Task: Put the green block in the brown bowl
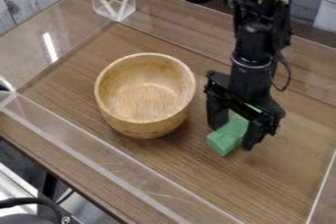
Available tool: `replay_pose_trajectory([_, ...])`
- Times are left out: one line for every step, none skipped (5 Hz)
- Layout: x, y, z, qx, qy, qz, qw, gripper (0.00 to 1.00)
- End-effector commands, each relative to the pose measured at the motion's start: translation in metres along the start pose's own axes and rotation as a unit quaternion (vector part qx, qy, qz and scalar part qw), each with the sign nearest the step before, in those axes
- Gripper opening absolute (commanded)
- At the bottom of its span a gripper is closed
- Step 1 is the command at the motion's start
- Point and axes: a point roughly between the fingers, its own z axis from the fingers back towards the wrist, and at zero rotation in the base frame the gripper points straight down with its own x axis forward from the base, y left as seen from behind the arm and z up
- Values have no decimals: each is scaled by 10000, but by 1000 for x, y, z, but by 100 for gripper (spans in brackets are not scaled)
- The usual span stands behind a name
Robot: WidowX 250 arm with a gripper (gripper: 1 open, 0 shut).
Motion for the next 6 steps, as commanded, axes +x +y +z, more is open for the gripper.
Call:
replay_pose_trajectory([6,1,5,-69,-264,-115,9996,100])
replay_pose_trajectory([8,1,2,-80,-270,-114,9995,100])
replay_pose_trajectory([9,1,6,-76,-336,-130,9993,100])
replay_pose_trajectory([9,1,12,-75,-410,-156,9990,100])
replay_pose_trajectory([9,1,17,-76,-481,-181,9986,100])
replay_pose_trajectory([10,2,19,-76,-504,-183,9985,100])
